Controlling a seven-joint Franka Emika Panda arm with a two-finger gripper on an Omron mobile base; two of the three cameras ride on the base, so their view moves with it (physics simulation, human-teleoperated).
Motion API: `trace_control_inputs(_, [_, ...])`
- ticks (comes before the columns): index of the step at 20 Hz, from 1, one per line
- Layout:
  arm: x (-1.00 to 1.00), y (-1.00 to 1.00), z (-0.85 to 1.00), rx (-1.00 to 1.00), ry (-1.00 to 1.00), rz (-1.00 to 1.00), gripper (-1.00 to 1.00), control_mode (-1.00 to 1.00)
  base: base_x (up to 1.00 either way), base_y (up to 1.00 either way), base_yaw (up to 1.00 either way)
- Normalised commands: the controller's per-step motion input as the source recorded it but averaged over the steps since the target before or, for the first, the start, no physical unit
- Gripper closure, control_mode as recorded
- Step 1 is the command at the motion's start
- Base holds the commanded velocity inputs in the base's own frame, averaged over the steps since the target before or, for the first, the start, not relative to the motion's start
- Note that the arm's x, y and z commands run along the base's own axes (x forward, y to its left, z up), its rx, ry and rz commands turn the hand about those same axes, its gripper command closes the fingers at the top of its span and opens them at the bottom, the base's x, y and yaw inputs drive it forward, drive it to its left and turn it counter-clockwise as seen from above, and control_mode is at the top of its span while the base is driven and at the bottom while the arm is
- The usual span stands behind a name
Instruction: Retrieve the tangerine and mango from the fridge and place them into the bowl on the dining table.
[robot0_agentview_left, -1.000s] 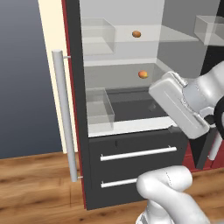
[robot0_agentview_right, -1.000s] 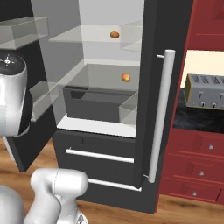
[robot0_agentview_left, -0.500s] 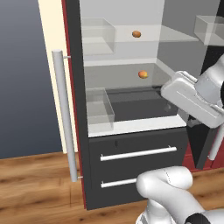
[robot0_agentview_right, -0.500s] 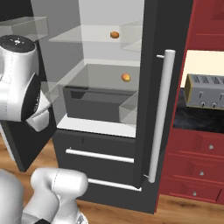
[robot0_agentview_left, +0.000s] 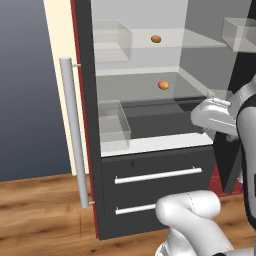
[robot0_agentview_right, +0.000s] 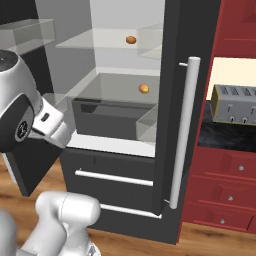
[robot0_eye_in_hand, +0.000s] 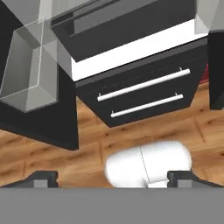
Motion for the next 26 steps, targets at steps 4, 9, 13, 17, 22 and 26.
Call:
trace_control_inputs(4, [0.01, -0.61, -0.11, -0.18, -0.31, 0.09, -1.0, -1.0, 0.0, 0.0, 0.0])
trace_control_inputs(9, [0.0, -0.37, -0.01, -0.06, -0.05, 0.17, -1.0, -1.0, 0.0, 0.0, 0.0])
trace_control_inputs(13, [0.04, 0.1, 0.0, -0.09, 0.04, 0.07, -1.0, -1.0, 0.0, 0.0, 0.0])
trace_control_inputs(17, [0.18, 0.3, 0.0, -0.11, 0.09, 0.0, -1.0, -1.0, 0.0, 0.0, 0.0])
trace_control_inputs(22, [0.03, 0.06, 0.05, -0.01, 0.1, 0.0, -1.0, -1.0, 0.0, 0.0, 0.0])
trace_control_inputs(26, [0.11, 0.03, 0.0, 0.0, 0.04, 0.0, -1.0, 1.0, 0.08, 0.01, 0.0])
